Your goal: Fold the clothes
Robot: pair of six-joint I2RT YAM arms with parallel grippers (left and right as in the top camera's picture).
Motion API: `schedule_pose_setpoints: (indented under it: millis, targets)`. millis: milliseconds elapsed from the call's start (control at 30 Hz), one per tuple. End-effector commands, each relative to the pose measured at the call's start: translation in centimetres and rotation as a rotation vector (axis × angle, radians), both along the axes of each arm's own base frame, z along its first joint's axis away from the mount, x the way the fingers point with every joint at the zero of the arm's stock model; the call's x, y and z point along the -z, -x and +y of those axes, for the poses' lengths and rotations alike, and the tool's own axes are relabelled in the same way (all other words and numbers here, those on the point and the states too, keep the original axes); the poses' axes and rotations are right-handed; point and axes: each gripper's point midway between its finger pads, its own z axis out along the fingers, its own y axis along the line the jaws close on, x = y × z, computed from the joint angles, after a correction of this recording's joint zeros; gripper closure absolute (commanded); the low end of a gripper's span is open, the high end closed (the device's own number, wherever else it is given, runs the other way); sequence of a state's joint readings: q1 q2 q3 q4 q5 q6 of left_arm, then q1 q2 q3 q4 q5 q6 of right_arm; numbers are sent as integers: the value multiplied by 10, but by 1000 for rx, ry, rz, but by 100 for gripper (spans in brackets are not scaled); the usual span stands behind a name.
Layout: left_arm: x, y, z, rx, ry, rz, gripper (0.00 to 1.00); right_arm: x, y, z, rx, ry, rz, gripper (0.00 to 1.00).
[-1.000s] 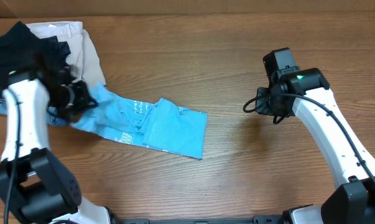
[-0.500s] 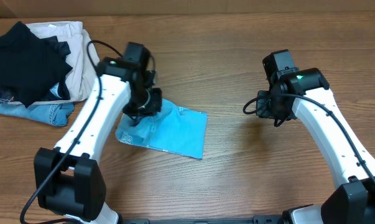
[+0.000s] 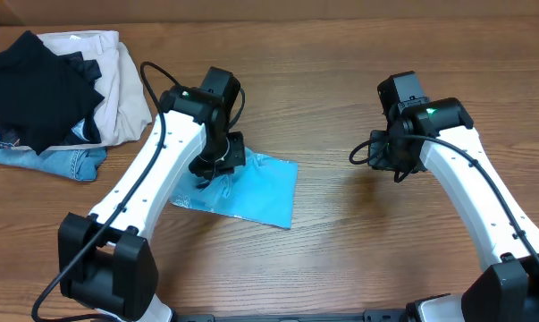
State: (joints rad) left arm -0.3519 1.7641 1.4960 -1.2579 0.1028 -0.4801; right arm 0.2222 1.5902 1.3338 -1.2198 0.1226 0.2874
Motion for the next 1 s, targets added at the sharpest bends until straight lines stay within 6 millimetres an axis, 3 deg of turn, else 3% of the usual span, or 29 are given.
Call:
schedule_pose_setpoints:
  millis: [0,100,233,567,800,833,933,967]
  targets:
    - [-27,-19,-2,-66,-3,-75,96,-4,-3,-1,3,3,-18,65]
    - [-36,-24,-6,-59,6,-104,96,-4,-3,-1,3,3,-18,65]
    - [-34,-23,-8,-52,6,-100,96,-4,-3,-1,3,0,-16,65]
    - [-3,-11,-10,-34,-26,-12,96,-4,-1,-1,3,2,-10,65]
    - [16,-6,-41,44,-20,12,96,-4,0,-1,2,3,-6,65]
    - [19,-5,-48,60,-17,12,94,-4,0,-1,2,3,-5,65]
    - [28,5,-74,113,28,43,58,-4,1,-2,3,4,-2,65]
    - [28,10,-83,139,60,60,57,-4,1,-2,3,4,-2,65]
